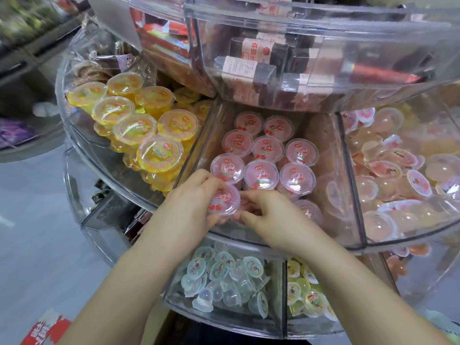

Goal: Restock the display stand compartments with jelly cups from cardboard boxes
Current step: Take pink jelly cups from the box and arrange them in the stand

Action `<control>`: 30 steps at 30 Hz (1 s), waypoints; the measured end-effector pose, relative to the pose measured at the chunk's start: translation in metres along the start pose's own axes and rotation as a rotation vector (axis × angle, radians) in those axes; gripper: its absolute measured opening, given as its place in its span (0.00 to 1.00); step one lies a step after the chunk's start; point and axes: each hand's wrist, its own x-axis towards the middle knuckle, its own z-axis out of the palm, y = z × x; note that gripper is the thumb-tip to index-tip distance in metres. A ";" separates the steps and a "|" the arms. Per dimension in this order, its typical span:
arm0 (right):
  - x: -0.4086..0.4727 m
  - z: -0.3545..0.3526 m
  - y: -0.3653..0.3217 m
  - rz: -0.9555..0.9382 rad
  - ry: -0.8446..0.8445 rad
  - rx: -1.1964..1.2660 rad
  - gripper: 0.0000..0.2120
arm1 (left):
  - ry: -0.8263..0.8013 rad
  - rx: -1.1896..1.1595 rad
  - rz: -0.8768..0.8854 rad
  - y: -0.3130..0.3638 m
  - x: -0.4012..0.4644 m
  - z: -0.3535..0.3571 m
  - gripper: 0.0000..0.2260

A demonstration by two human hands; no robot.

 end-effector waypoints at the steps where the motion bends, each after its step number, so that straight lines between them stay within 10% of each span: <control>1: 0.002 0.002 -0.001 -0.005 0.010 0.019 0.10 | -0.032 0.028 0.013 -0.001 0.001 -0.003 0.21; 25: -0.002 -0.003 -0.002 0.030 -0.015 0.094 0.17 | 0.043 0.134 0.167 -0.009 -0.014 -0.005 0.16; 30: -0.032 -0.035 0.014 -0.034 0.219 0.073 0.13 | 0.087 0.078 0.184 -0.005 -0.012 0.001 0.15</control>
